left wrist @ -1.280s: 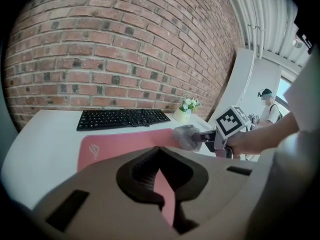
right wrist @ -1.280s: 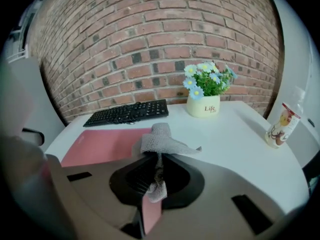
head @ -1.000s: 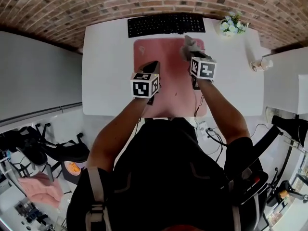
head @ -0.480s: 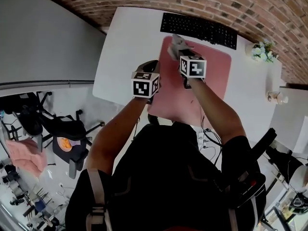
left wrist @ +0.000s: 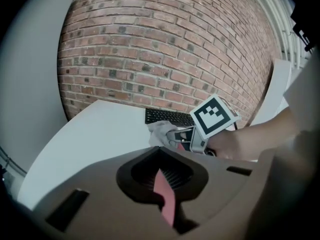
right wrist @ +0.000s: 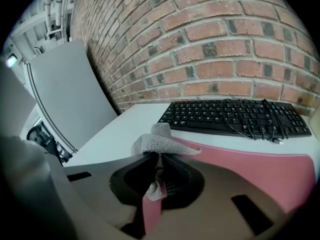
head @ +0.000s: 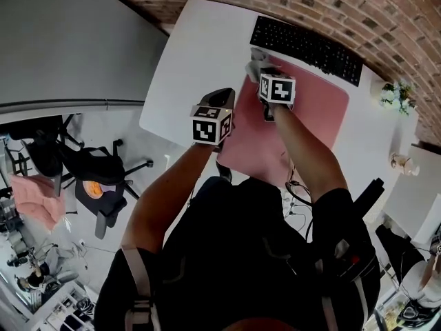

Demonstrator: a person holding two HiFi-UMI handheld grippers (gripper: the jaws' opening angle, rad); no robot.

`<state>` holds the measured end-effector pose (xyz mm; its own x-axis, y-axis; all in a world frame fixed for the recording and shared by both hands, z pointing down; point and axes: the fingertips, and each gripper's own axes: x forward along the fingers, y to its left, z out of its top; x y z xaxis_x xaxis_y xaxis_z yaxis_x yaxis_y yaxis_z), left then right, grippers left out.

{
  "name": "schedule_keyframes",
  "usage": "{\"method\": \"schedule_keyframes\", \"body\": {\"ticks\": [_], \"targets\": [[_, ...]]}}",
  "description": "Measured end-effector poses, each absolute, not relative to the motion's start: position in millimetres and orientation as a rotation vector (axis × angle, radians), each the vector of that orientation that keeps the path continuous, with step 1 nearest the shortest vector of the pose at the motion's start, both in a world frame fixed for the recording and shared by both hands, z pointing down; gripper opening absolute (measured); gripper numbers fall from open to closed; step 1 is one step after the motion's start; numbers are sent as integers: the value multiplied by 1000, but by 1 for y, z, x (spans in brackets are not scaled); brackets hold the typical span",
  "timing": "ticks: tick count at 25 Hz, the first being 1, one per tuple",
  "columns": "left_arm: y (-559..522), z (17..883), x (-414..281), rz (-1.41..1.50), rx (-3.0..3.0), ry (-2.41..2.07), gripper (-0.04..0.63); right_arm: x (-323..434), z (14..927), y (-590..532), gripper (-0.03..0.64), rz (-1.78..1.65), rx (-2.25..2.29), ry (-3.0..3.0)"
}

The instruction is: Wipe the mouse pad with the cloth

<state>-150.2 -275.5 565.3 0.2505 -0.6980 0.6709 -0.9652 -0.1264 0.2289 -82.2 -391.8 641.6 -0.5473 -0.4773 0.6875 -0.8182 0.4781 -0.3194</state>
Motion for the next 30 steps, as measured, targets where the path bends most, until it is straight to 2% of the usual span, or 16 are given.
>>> {"method": "schedule_keyframes", "body": {"ticks": [30], "targets": [[-287,570,-56,589,2023,-1321,3,78,665,-400,34,937,1353,-2032]]}}
